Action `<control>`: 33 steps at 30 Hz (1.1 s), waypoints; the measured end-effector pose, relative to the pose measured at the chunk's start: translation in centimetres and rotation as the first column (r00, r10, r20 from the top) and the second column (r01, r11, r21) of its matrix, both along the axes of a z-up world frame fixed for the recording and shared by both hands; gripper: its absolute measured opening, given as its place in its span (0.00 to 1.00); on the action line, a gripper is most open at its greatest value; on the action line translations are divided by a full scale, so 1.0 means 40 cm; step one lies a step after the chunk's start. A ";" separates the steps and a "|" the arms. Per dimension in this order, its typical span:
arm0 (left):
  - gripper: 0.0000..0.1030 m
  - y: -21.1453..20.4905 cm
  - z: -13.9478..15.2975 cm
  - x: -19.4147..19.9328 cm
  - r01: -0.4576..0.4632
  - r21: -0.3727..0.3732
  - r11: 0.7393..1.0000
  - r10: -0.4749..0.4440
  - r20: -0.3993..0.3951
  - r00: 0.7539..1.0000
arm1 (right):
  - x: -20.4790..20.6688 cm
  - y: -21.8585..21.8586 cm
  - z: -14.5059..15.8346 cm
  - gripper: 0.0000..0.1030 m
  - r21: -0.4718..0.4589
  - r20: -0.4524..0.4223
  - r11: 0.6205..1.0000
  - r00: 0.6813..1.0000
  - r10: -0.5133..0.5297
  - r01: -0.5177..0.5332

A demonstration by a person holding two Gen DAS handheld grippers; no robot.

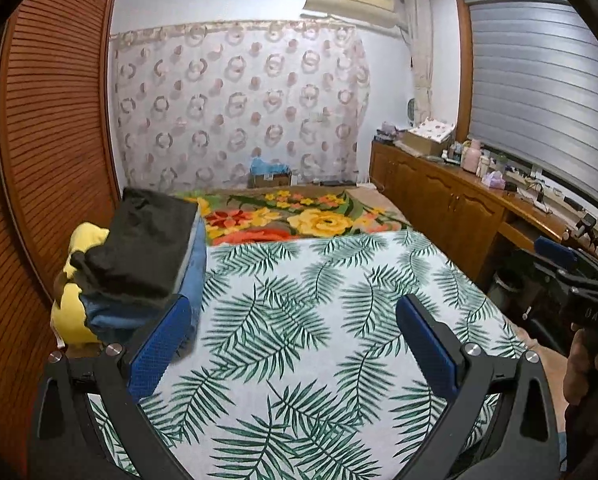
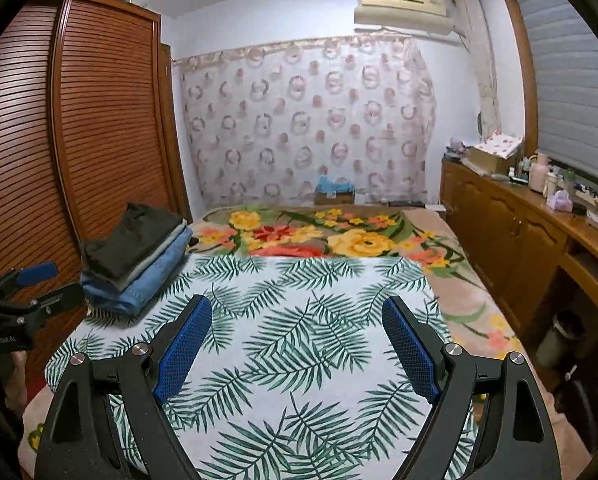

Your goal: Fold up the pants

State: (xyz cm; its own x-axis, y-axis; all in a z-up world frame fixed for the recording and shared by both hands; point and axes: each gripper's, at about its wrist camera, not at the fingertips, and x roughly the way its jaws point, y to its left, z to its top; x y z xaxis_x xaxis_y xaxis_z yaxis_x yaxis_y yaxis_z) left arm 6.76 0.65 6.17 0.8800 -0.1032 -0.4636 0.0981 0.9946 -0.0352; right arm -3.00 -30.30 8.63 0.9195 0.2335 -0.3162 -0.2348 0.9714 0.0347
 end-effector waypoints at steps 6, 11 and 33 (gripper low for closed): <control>0.99 0.004 0.033 -0.019 -0.014 0.004 1.000 0.014 0.035 0.999 | -0.018 0.005 -0.011 0.85 -0.002 0.044 1.000 0.999 -0.010 0.010; 0.99 0.007 0.037 -0.026 -0.027 0.002 1.000 0.027 0.046 0.999 | -0.021 0.001 -0.025 0.85 -0.007 0.053 1.000 0.999 -0.008 0.009; 0.99 0.008 0.036 -0.027 -0.026 0.003 1.000 0.026 0.045 0.999 | -0.017 -0.010 -0.024 0.85 -0.010 0.053 1.000 0.999 -0.008 0.009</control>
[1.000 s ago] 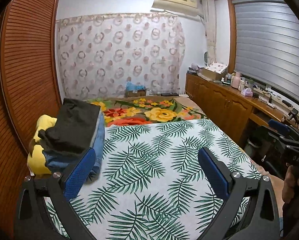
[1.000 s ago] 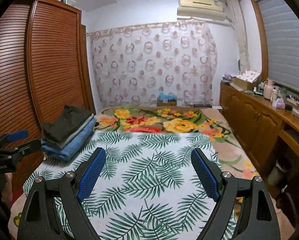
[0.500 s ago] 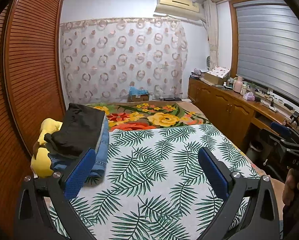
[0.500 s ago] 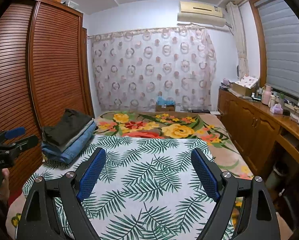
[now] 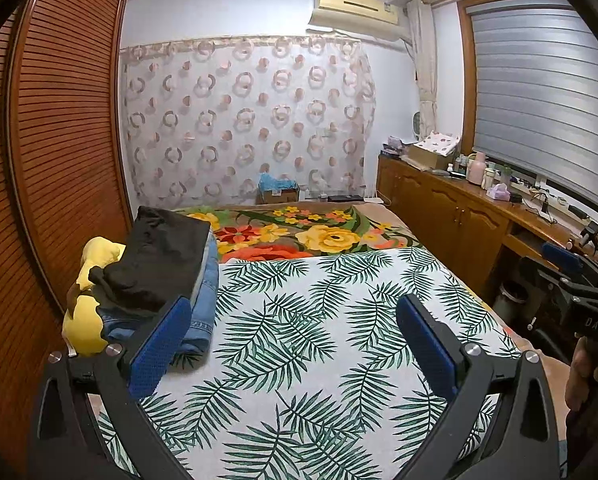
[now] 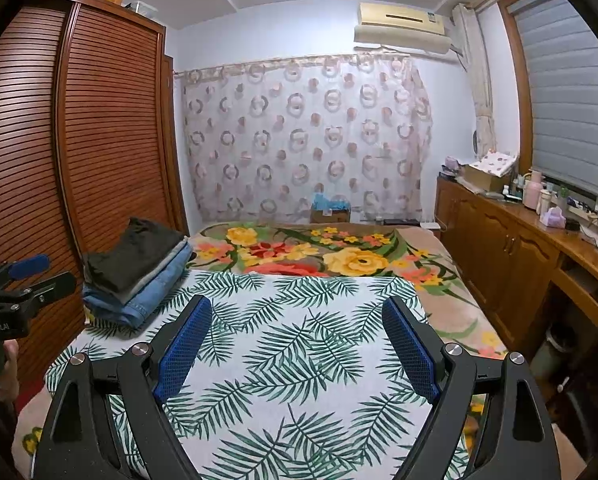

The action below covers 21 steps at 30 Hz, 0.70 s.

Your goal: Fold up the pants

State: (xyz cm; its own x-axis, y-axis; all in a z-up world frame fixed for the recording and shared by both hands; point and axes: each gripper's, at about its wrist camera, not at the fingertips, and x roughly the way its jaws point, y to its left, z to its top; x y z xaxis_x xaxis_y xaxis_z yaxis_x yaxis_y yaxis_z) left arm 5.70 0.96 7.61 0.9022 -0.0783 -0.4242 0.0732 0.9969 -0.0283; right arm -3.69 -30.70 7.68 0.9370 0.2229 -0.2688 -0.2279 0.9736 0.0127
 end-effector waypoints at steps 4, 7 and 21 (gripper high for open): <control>0.99 0.001 0.000 -0.002 0.001 0.002 1.000 -0.001 0.000 1.000 | -0.005 -0.001 0.002 0.85 -0.003 -0.001 1.000 1.000 0.001 -0.001; 0.99 0.007 -0.002 -0.005 0.004 0.001 1.000 -0.004 -0.001 1.000 | -0.006 0.000 0.003 0.85 -0.003 0.000 1.000 1.000 0.001 -0.001; 0.99 0.005 -0.002 -0.005 0.004 0.003 1.000 -0.004 0.000 1.000 | -0.004 -0.001 0.002 0.85 -0.003 0.008 1.000 1.000 0.005 -0.005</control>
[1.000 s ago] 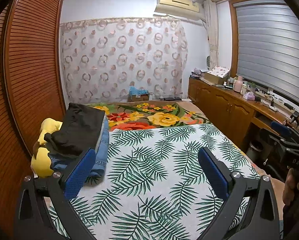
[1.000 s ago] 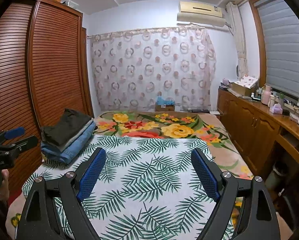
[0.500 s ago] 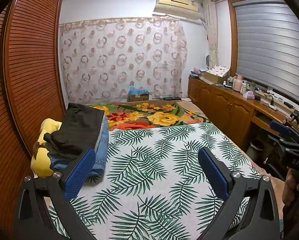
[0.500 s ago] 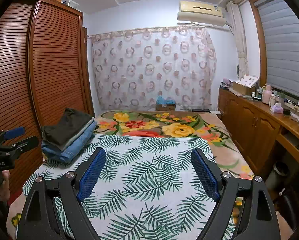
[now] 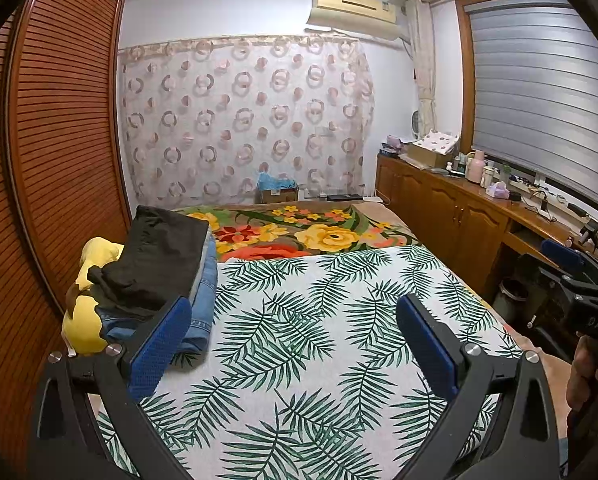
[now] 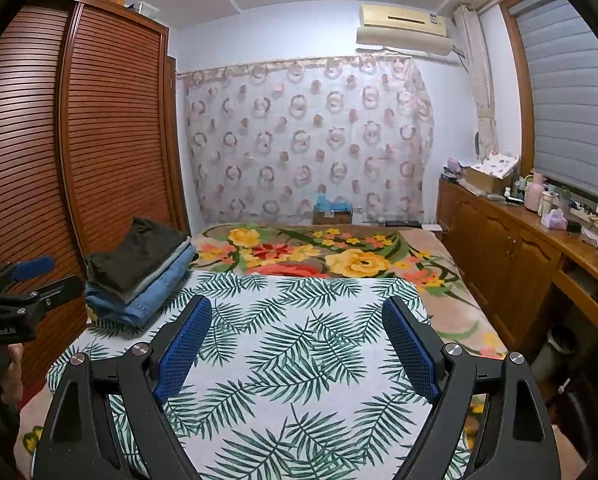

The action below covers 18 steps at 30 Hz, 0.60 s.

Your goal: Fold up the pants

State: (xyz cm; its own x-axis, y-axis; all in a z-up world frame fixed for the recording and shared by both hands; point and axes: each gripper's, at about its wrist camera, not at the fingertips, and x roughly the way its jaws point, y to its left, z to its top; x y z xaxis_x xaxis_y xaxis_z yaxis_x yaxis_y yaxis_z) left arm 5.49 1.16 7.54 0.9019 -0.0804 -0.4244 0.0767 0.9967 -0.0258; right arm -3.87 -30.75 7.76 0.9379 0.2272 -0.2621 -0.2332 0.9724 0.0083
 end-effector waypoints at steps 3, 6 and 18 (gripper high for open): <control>0.99 0.003 -0.001 0.000 0.000 0.001 1.000 0.000 0.000 1.000 | -0.002 0.000 0.000 0.85 0.001 0.000 1.000 1.000 0.001 -0.001; 0.99 0.002 -0.001 0.000 0.001 0.001 1.000 -0.001 -0.001 1.000 | -0.001 0.001 -0.002 0.85 0.001 0.000 1.000 1.000 -0.001 0.001; 0.99 0.000 -0.001 -0.001 0.001 0.001 1.000 -0.001 0.002 1.000 | 0.003 0.002 -0.008 0.85 -0.001 0.003 1.000 1.000 -0.004 0.004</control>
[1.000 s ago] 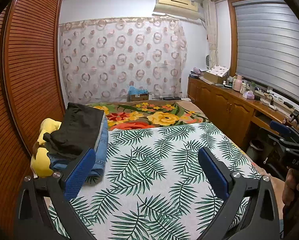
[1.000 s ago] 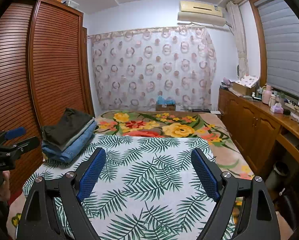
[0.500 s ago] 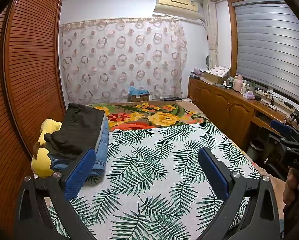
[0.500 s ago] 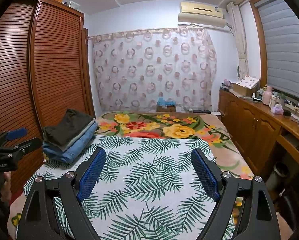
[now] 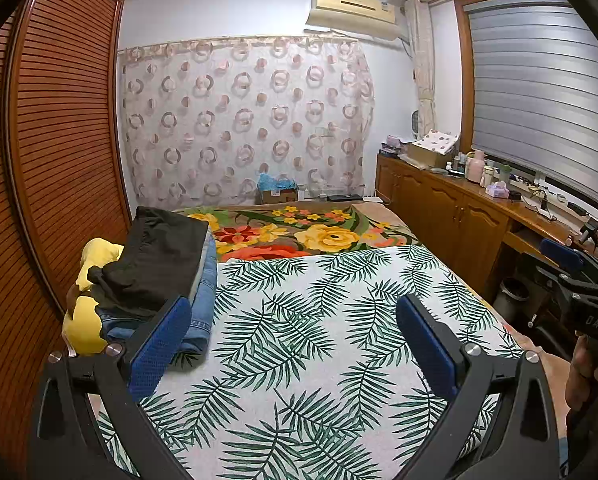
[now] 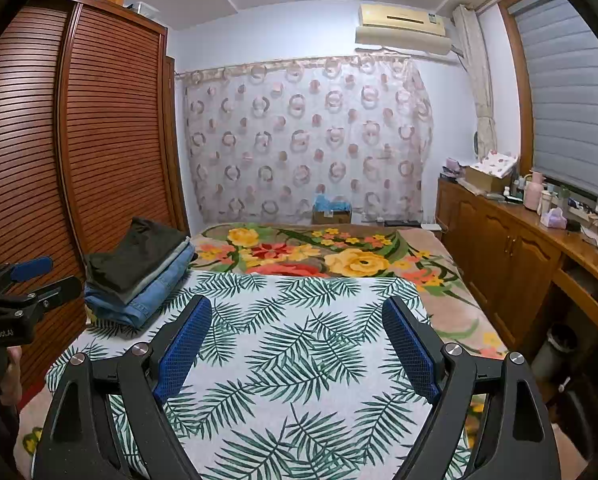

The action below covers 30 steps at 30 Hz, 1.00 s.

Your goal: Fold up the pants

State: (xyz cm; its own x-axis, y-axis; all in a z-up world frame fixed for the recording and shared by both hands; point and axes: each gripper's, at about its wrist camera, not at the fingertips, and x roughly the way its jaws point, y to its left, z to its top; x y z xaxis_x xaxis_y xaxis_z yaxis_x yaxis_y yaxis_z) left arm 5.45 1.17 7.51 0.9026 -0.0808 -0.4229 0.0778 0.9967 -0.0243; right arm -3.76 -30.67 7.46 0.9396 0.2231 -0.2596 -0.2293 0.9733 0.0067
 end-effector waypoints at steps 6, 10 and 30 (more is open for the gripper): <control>0.99 -0.001 -0.001 0.000 0.000 0.000 1.000 0.000 -0.001 1.000 | 0.000 -0.001 0.000 0.85 0.000 0.000 1.000 1.000 0.002 -0.002; 0.99 -0.003 -0.002 -0.001 -0.001 0.000 1.000 0.001 -0.001 1.000 | -0.001 -0.001 0.000 0.85 0.001 0.000 1.000 1.000 0.001 -0.001; 0.99 -0.005 -0.003 -0.001 0.000 0.000 1.000 0.000 0.000 1.000 | -0.004 0.004 -0.004 0.85 0.005 0.004 1.000 1.000 -0.003 0.003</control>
State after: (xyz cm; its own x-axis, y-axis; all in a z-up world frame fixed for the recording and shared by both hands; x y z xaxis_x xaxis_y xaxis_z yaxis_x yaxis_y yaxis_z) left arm 5.41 0.98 7.41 0.9026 -0.0809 -0.4228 0.0782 0.9967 -0.0238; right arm -3.92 -30.53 7.29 0.9412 0.2219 -0.2547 -0.2267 0.9739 0.0106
